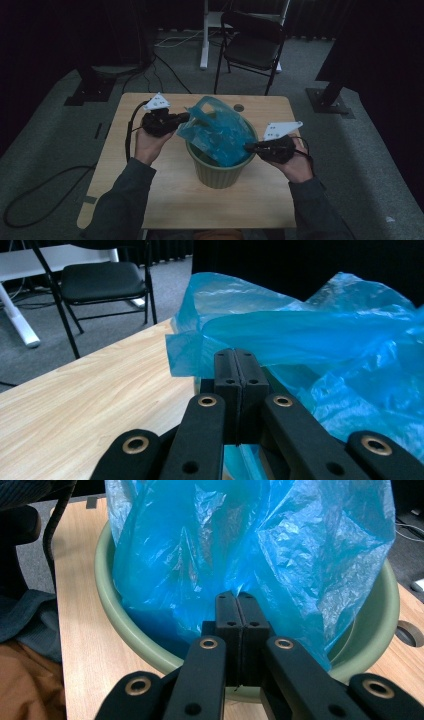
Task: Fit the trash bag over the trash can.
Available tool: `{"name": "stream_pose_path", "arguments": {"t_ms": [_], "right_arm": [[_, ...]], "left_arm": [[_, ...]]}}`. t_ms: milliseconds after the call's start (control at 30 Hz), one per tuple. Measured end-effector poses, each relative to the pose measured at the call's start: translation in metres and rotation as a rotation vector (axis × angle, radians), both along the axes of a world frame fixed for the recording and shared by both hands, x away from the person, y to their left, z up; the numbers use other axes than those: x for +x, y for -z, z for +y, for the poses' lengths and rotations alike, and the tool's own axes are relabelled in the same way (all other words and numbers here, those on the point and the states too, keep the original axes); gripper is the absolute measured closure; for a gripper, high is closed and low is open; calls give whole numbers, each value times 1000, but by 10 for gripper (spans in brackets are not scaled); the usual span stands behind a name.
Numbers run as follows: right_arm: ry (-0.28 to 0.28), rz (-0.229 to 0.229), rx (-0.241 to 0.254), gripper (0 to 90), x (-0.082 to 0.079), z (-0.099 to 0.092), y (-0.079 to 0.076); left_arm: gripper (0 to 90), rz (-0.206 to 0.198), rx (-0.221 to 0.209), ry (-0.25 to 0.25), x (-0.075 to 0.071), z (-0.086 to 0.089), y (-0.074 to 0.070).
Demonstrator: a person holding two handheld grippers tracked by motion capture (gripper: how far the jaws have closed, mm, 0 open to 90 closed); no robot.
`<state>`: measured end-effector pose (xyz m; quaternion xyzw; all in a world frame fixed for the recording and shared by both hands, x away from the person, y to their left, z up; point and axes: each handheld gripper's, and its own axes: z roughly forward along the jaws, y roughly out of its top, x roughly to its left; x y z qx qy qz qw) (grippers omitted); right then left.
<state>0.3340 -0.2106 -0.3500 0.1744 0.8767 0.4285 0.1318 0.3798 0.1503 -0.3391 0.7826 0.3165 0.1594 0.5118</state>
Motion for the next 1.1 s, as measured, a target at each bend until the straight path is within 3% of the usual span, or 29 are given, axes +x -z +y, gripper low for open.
{"name": "stream_pose_path", "arguments": {"t_ms": [400,733,1100], "right_arm": [[27,10,7,900,-2,-10,5],[25,16,15,900,-12,-18,6],[2,19,10,900,-22,-22,9]], "left_arm": [[897,16,-16,28,-27,13,21],[897,8,-19,91,-58,12,30],[897,34,-19,83,-72,19,48]]}}
